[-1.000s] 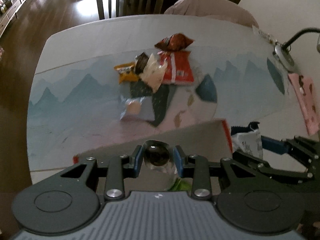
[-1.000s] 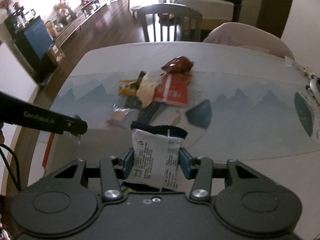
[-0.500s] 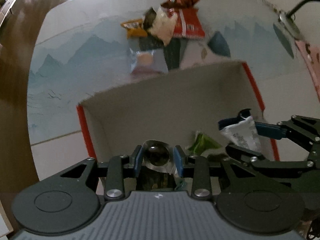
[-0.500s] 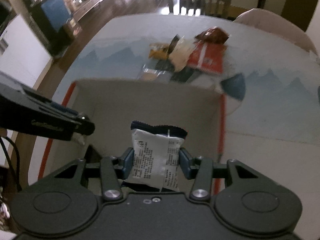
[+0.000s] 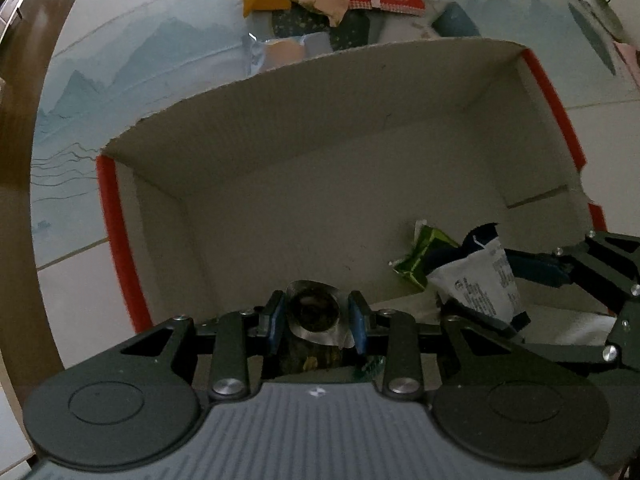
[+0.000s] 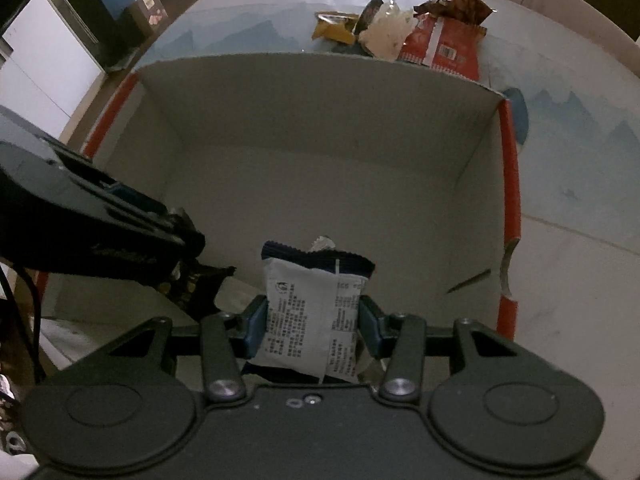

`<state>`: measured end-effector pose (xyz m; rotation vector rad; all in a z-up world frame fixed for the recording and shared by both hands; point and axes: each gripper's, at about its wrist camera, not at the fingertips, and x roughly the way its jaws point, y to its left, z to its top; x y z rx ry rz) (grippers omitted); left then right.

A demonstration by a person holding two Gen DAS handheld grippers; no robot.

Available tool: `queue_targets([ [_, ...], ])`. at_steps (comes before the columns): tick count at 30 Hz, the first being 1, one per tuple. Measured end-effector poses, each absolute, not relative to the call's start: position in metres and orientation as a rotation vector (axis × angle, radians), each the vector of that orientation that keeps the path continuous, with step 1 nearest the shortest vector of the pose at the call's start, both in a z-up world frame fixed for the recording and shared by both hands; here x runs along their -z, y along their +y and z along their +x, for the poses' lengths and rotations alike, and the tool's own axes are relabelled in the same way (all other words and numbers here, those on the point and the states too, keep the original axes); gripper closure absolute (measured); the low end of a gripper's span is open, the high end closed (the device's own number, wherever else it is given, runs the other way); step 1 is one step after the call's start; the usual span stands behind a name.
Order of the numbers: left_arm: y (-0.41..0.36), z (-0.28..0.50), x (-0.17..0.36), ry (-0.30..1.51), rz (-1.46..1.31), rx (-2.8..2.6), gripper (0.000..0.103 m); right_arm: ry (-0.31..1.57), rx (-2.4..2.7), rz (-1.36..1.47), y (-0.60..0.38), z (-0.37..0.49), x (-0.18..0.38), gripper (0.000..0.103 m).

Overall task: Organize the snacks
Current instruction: 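Lower both packets into the box and open both grippers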

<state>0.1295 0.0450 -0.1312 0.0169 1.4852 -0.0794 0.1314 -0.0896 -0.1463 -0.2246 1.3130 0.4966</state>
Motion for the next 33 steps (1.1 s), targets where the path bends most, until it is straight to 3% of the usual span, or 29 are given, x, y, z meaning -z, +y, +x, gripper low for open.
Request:
queue_targets([
  [21, 0.043, 0.139, 0.159, 1.566, -0.018, 0.081, 0.068, 1.350, -0.481, -0.230, -0.086, 0.135, 0.158, 0.055],
  [23, 0.046, 0.139, 0.158, 1.559, -0.028, 0.077, 0.067, 1.350, -0.482, -0.229, -0.086, 0.135, 0.158, 0.055],
  [25, 0.048, 0.137, 0.154, 1.545, -0.047, 0.082, 0.059, 1.350, -0.482, -0.224, -0.086, 0.135, 0.157, 0.054],
  [33, 0.049, 0.124, 0.133, 1.469, -0.063, 0.099, 0.059, 1.317, -0.494, -0.194, -0.094, 0.133, 0.144, 0.052],
])
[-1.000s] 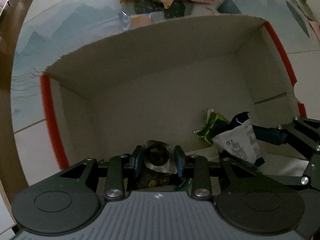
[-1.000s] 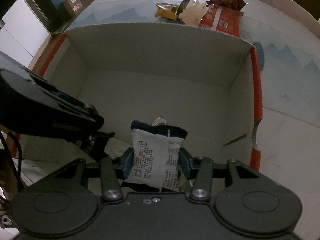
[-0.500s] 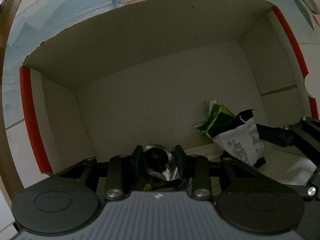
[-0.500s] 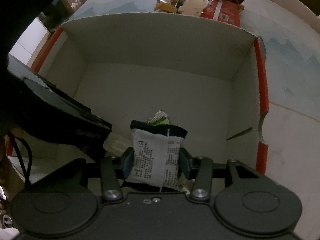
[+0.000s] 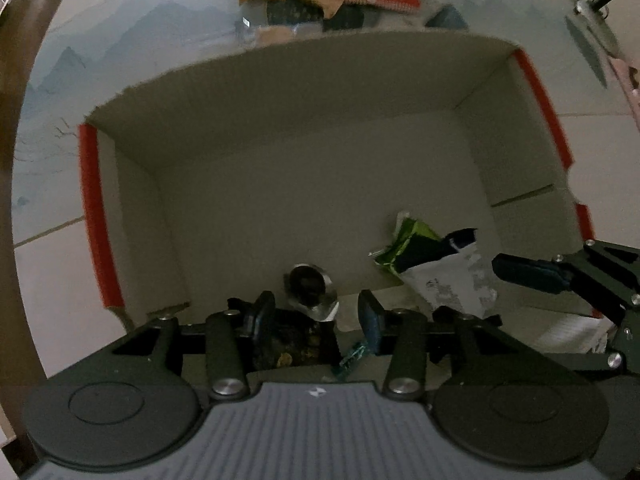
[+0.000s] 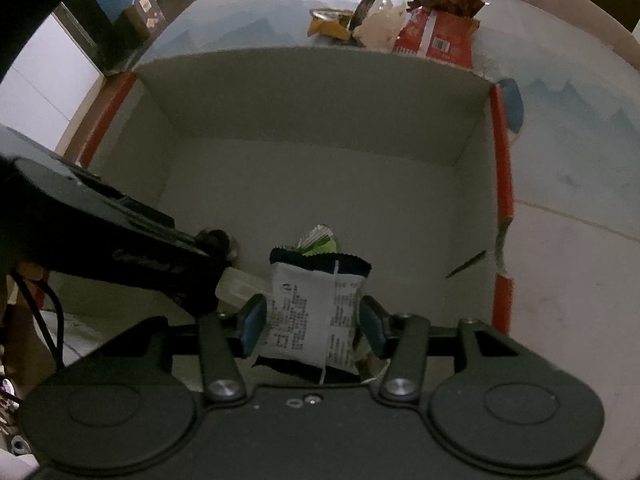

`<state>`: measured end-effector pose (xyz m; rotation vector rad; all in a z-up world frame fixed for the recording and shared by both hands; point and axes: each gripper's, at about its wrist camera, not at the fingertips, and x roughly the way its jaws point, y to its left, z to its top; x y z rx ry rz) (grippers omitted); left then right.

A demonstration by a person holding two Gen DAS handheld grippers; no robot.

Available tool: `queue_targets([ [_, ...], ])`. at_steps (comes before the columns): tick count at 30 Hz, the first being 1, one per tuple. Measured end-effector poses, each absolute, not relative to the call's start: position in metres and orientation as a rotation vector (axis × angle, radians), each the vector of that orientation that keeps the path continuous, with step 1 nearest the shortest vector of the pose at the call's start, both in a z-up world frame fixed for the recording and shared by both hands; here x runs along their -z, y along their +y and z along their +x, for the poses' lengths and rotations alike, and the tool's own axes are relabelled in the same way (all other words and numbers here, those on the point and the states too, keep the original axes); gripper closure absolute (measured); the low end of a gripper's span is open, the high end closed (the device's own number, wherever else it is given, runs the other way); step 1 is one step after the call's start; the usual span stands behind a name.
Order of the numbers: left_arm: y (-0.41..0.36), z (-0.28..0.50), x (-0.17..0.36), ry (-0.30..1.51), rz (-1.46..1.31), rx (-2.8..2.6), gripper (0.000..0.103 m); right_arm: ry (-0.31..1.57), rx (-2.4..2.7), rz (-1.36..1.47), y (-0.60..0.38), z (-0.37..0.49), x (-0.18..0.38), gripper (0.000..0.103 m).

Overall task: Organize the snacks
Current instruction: 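Lower both packets into the box and open both grippers, then move both grippers back over the snack pile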

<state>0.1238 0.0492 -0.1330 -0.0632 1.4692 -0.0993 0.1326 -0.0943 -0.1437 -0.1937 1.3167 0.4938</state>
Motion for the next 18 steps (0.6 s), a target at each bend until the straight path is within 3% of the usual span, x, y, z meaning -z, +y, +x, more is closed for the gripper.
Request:
queue_targets([
  [18, 0.055, 0.109, 0.035, 1.185, -0.091, 0.106, 0.058, 1.154, -0.501, -0.069, -0.131, 0.142, 0.067, 0.043],
])
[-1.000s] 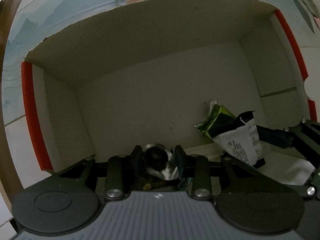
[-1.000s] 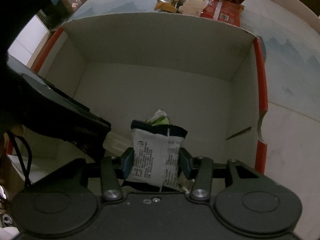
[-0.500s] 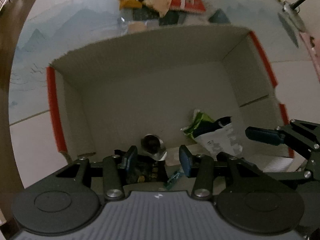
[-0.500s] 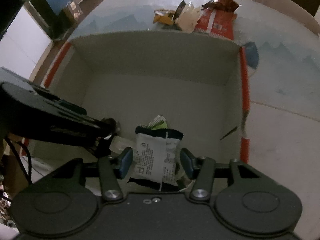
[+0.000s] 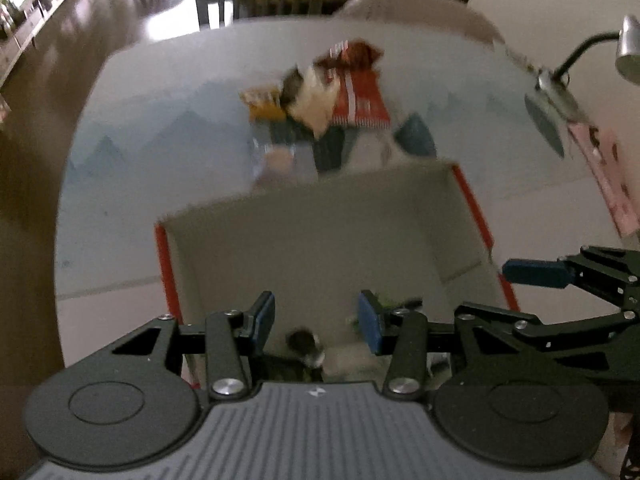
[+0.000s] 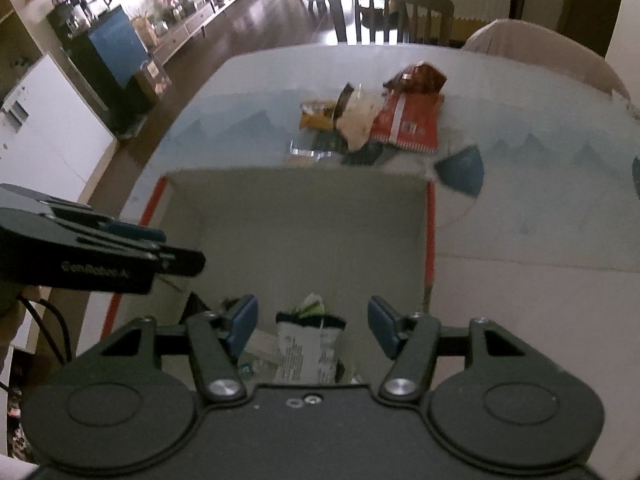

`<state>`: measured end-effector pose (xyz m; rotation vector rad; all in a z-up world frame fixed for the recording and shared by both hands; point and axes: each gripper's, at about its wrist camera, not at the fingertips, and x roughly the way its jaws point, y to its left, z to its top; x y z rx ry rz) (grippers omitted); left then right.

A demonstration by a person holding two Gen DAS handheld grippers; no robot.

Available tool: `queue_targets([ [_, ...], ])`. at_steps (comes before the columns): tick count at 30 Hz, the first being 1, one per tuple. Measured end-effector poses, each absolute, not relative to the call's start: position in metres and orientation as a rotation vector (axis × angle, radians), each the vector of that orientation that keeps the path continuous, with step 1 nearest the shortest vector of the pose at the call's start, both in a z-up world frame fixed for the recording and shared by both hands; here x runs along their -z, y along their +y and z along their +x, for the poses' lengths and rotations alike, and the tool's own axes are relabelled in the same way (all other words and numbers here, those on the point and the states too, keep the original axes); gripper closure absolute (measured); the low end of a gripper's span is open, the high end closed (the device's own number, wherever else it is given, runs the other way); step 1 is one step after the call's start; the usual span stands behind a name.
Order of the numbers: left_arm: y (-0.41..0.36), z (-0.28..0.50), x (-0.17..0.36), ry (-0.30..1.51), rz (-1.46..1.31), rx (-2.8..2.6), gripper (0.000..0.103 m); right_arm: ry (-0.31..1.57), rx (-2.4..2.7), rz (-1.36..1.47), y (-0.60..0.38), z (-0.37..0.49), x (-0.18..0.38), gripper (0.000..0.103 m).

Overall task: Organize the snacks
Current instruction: 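Move both grippers back over the snack pile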

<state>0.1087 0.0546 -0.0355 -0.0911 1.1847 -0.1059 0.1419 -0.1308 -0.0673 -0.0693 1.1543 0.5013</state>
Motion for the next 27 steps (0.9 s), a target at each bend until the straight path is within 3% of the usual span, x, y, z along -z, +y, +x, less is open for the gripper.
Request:
queue_targets([
  [3, 0.058, 0.116, 0.018, 1.136, -0.094, 0.099, 0.057, 1.125, -0.502, -0.063, -0.134, 0.150, 0.054, 0.042],
  [5, 0.059, 0.121, 0.009, 1.104, -0.096, 0.089, 0.046, 1.101, -0.504, -0.064, -0.137, 0.156, 0.046, 0.038],
  [6, 0.060, 0.123, 0.004, 1.082, -0.097, 0.082, 0.040, 1.092, -0.504, -0.063, -0.138, 0.159, 0.043, 0.032],
  [8, 0.062, 0.128, -0.003, 1.044, -0.095, 0.068, 0.039, 1.064, -0.504, -0.060, -0.141, 0.166, 0.036, 0.023],
  [16, 0.069, 0.158, -0.012, 1.018, -0.104, 0.036, 0.033, 1.018, -0.509, -0.054, -0.152, 0.205, 0.022, 0.021],
  [18, 0.070, 0.168, -0.011, 1.015, -0.102, 0.025, 0.033, 1.010, -0.510, -0.050, -0.153, 0.216, 0.020, 0.008],
  [23, 0.072, 0.190, -0.005, 1.024, -0.109, 0.030, 0.032, 0.991, -0.517, -0.022, -0.160, 0.249, 0.019, 0.004],
  [27, 0.074, 0.211, 0.004, 1.049, -0.127, 0.049, 0.024, 0.998, -0.525, -0.006, -0.161, 0.277, 0.024, 0.002],
])
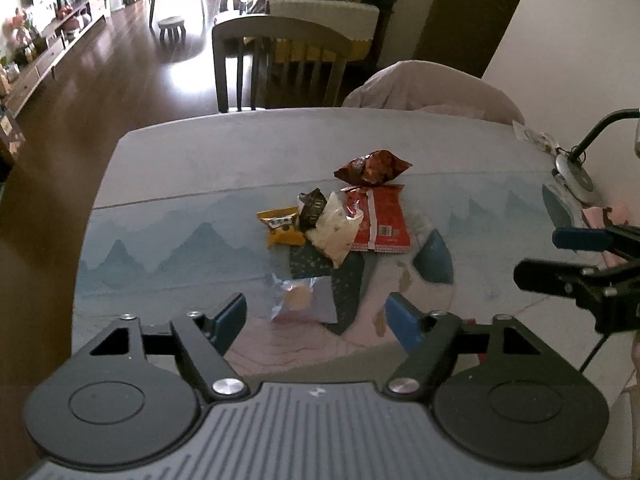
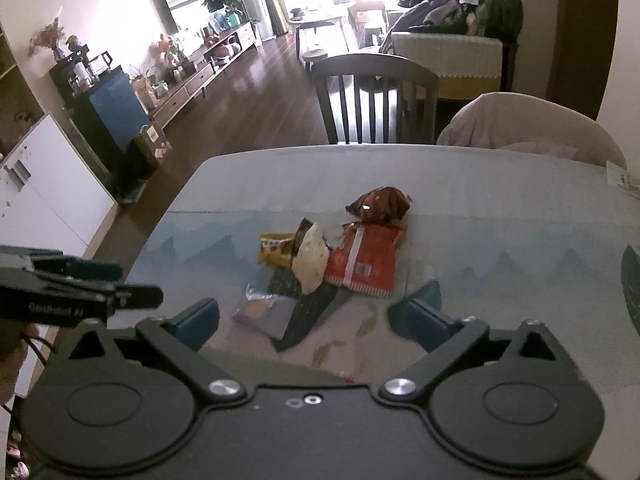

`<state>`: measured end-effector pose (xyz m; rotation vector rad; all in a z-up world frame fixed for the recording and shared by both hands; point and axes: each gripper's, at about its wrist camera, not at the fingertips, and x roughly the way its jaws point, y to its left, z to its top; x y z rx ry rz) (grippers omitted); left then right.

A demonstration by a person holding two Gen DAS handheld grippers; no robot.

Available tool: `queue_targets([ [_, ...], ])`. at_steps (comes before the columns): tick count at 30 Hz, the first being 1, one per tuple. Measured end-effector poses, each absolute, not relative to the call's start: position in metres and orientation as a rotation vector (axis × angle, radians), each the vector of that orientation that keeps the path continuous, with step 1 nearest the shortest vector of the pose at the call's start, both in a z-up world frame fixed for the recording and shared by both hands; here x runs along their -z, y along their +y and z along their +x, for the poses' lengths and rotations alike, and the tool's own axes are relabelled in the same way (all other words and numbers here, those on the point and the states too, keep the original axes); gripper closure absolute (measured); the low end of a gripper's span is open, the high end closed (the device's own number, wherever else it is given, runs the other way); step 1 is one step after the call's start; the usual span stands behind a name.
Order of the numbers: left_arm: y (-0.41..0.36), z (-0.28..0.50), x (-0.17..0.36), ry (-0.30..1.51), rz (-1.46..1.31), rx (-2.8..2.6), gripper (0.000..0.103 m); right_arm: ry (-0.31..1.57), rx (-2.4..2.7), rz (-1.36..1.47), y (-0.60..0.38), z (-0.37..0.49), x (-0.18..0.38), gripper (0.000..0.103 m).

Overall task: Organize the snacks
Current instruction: 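Move both grippers back over the snack pile, then grasp the red chip bag with right gripper while left gripper grasps wrapped cookie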

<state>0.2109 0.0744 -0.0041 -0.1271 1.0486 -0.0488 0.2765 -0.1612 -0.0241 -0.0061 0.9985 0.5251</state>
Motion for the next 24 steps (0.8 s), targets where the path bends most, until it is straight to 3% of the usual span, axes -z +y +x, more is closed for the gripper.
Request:
queue_targets([
  [24, 0.086, 0.338, 0.122, 1.450, -0.196, -0.010, 0.023, 1.267, -0.400, 0.073, -0.127, 0.447, 0.161, 0.001],
])
